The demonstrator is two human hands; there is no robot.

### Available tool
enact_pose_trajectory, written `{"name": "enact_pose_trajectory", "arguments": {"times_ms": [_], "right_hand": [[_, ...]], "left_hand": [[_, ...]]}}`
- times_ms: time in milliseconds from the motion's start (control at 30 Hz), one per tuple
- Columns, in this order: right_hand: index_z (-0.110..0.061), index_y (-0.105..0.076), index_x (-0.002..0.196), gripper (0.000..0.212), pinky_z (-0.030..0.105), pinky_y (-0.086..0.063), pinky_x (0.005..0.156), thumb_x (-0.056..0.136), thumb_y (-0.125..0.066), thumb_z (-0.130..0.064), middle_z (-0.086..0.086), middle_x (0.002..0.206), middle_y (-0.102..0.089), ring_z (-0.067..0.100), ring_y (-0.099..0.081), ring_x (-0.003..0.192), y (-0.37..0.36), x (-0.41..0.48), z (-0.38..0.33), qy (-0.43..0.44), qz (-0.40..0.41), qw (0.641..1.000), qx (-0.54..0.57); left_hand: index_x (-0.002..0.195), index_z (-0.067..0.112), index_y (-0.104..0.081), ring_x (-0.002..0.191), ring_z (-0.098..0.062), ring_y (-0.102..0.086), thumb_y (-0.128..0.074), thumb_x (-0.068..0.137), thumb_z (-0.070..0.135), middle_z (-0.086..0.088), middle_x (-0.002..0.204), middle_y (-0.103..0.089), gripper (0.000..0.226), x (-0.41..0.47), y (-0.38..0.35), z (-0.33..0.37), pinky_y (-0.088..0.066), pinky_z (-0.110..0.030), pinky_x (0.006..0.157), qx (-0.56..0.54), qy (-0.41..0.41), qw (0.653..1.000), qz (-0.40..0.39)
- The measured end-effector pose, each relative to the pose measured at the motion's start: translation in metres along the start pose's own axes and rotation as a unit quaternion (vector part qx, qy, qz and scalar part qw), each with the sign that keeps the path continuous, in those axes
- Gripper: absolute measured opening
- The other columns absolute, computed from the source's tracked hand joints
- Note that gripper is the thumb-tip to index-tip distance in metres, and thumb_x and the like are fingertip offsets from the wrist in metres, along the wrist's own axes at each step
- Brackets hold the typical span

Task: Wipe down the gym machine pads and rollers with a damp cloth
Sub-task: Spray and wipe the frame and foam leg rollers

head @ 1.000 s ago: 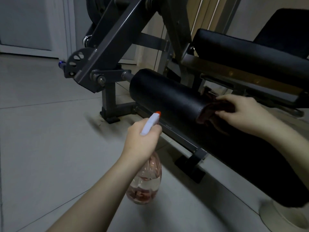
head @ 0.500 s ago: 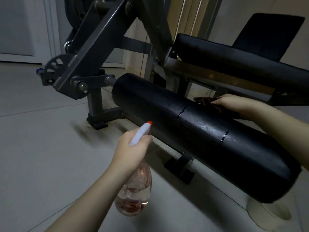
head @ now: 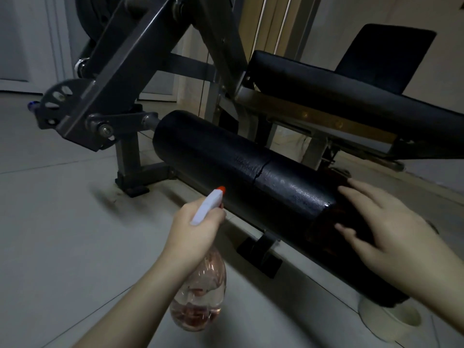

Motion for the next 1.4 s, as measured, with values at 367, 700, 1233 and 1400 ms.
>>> {"name": "enact_pose_trajectory", "arguments": {"times_ms": [367,700,1233,1400], "right_hand": [[0.004,-0.061,0.111,0.043,0.047,-0.052,0.083,0.076,-0.071,-0.02,0.027,0.12,-0.058,0.043,-0.058,0.107,-0.028,0.075,-0.072,0.048,0.106,0.993,-0.022],[0.002,-0.062,0.109,0.074,0.053,-0.05,0.086,0.051,-0.088,-0.037,0.034,0.121,-0.055,0.05,-0.054,0.111,-0.054,0.078,-0.092,0.038,0.049,0.995,-0.075],[-0.004,-0.056,0.118,0.055,0.045,-0.044,0.094,0.081,-0.066,-0.044,0.025,0.133,-0.049,0.042,-0.046,0.122,-0.061,0.152,-0.131,0.061,0.077,0.995,-0.037],[-0.01,-0.049,0.125,0.054,0.038,-0.043,0.092,0.088,-0.056,-0.048,0.016,0.132,-0.049,0.033,-0.045,0.121,-0.063,0.177,-0.148,0.077,0.066,0.995,-0.024]], "left_hand": [[0.081,0.014,-0.065,0.079,-0.015,-0.061,-0.057,0.081,0.026,0.001,0.083,-0.066,0.015,0.004,0.006,-0.004,-0.042,-0.03,0.068,0.014,0.003,1.0,0.015],[0.082,-0.002,-0.061,0.077,-0.021,-0.061,-0.053,0.078,0.032,-0.008,0.078,-0.062,0.035,0.003,0.014,0.004,-0.046,-0.034,0.072,0.01,-0.019,0.999,0.025],[0.081,0.003,-0.065,0.078,-0.032,-0.061,-0.056,0.086,0.031,-0.018,0.082,-0.065,0.03,0.004,0.023,-0.007,-0.052,-0.04,0.077,0.008,-0.001,0.999,0.045],[0.079,0.024,-0.052,0.071,-0.017,-0.051,-0.054,0.077,0.032,-0.002,0.076,-0.055,0.008,0.006,0.028,-0.013,-0.039,-0.031,0.068,-0.006,0.004,0.999,0.047]]}}
Point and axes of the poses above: each hand's wrist, its own x-axis towards the middle knuckle, its own y-axis out of the back of the hand, z = x × y, the point moved 8 cm from there along x, towards the middle knuckle
